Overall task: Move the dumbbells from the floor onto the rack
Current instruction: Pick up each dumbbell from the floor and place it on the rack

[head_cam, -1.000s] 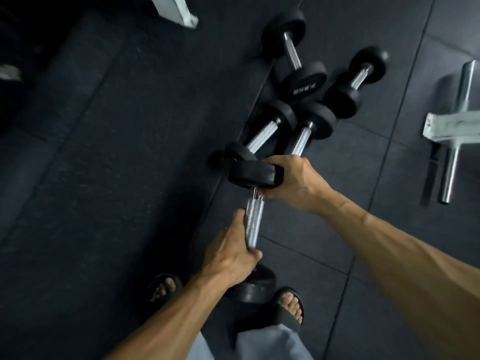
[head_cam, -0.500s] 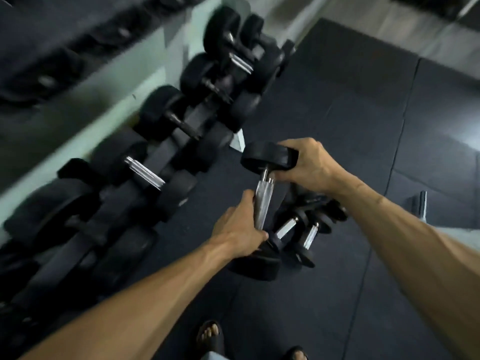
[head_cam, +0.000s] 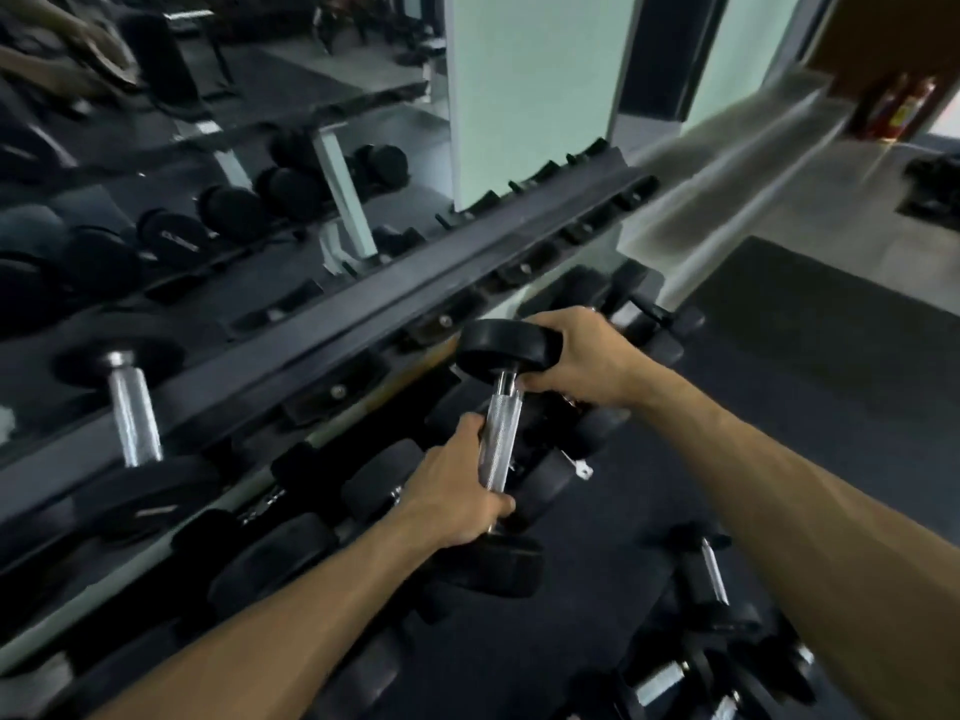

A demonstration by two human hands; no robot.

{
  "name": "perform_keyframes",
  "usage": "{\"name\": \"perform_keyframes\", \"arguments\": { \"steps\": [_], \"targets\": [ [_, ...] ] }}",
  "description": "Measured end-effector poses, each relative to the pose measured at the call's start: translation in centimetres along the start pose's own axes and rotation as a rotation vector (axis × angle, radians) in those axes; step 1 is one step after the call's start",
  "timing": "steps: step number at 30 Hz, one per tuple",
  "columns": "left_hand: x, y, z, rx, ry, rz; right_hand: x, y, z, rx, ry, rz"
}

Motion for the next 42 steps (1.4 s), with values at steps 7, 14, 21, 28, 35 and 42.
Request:
{"name": "perform_keyframes", "arguments": {
  "steps": [7, 14, 21, 28, 35, 42],
  "targets": [
    [-6.5, -6.3, -1.8, 0.050, -0.143, 0.157, -11.8, 2.7, -3.6, -0.044, -0.180, -0.125],
    [-11.5, -11.2, -7.8, 0.180, -0.272, 0.272, -20.7, 10.4, -8.6, -0.021, -0.325, -0.286],
    [-16.0, -14.7, -15.2, 0.324, -0.421, 0.367, -27.9, 18.9, -12.9, 0.039, -0.392, -0.439],
    [-18.2, -15.0, -19.8, 0.357, -0.529, 0.380, -31.4, 25.7, -12.7, 0.052, -0.367, -0.515],
    [-18.7, -14.6, -20.5, 0.398, -0.567, 0.369, -32.0, 27.4, -11.4, 0.020, -0.278, -0.589],
    [-18.5, -14.8, -20.3, 0.407, -0.586, 0.392, -31.7, 26.9, -11.3, 0.068, -0.238, -0.537]
  ]
}}
Point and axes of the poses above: each hand's wrist, its own x-axis away from the middle knuckle, its own y-axis out of the palm, z = x × y, the point moved 9 cm from there along -x, towards the middle knuckle, and after that the axes turned 9 degrees about z, right-handed, at the moved point
